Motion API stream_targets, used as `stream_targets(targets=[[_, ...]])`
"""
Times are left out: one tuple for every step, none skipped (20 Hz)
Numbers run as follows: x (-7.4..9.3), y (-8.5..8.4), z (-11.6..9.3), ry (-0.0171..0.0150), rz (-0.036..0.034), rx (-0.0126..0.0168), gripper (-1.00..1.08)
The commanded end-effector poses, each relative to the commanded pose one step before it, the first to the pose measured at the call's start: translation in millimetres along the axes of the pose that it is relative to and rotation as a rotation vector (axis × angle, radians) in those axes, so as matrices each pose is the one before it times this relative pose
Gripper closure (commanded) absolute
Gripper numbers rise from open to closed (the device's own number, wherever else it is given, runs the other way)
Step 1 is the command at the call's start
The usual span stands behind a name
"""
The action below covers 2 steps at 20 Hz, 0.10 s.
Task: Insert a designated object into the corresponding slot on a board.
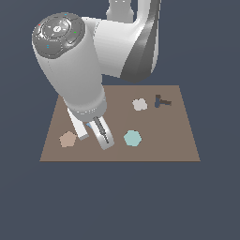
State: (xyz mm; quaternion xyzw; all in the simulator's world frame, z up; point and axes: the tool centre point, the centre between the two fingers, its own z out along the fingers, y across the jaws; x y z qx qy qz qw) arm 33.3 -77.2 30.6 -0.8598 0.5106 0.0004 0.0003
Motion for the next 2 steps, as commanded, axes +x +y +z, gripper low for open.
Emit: stream_targets(targets=[[0.03,-0.05,-0.02,0.00008,-0.00002,0.00014,-0.92],[0.0,0.0,0.0,0.0,0.0,0.0,-0.92]])
